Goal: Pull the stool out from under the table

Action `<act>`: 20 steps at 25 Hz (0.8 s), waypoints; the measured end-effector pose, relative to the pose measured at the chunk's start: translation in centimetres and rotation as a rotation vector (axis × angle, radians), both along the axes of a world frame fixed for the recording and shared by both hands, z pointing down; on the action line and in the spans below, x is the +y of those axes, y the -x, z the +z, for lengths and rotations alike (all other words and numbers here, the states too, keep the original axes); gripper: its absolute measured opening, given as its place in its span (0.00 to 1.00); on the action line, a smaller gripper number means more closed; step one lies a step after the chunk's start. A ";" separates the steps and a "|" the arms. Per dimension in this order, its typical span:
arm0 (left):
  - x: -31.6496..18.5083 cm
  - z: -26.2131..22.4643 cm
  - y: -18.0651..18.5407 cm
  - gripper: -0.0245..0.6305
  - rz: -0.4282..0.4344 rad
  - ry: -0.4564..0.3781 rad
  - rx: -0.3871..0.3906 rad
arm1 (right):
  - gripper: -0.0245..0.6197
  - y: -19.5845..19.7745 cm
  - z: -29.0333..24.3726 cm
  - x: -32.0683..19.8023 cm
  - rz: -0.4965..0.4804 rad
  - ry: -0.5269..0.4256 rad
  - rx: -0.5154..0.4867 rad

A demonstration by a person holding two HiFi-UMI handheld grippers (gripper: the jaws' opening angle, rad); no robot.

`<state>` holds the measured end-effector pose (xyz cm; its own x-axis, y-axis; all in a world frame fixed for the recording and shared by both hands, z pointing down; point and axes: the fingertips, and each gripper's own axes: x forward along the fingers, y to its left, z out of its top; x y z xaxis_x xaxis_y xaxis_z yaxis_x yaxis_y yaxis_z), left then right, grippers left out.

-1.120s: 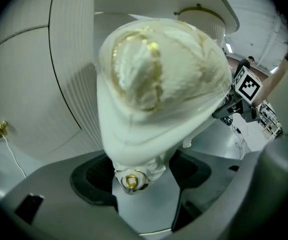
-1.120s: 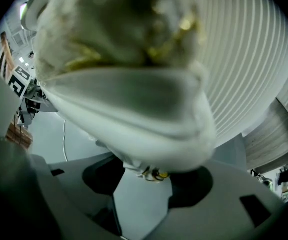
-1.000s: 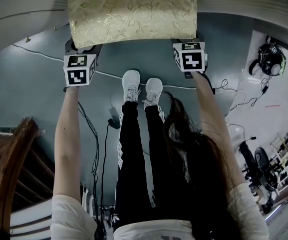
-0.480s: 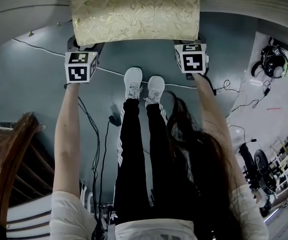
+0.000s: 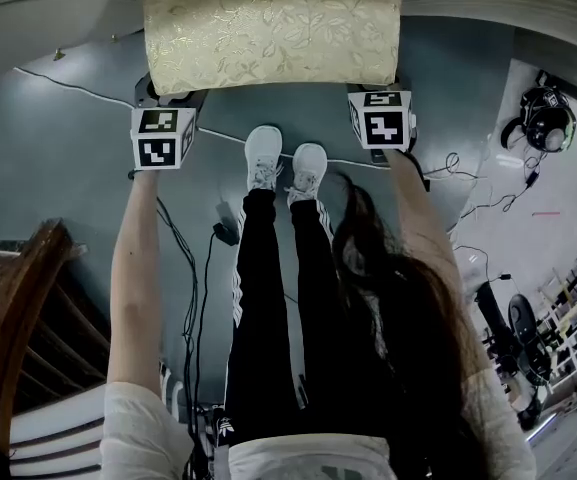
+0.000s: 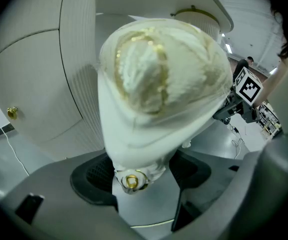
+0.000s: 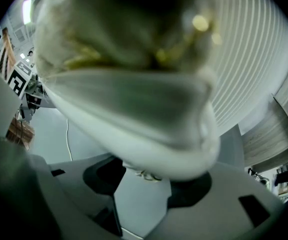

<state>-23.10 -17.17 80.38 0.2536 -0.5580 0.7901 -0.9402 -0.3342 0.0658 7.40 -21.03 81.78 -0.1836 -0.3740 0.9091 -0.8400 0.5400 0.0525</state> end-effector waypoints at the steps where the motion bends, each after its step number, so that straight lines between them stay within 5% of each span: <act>1: 0.0 0.0 0.0 0.54 -0.002 0.001 -0.001 | 0.44 0.1 0.0 0.0 0.001 -0.001 0.000; 20: 1.6 -0.5 -0.7 0.54 0.026 0.006 -0.020 | 0.44 -1.0 -0.2 3.2 0.020 0.018 -0.005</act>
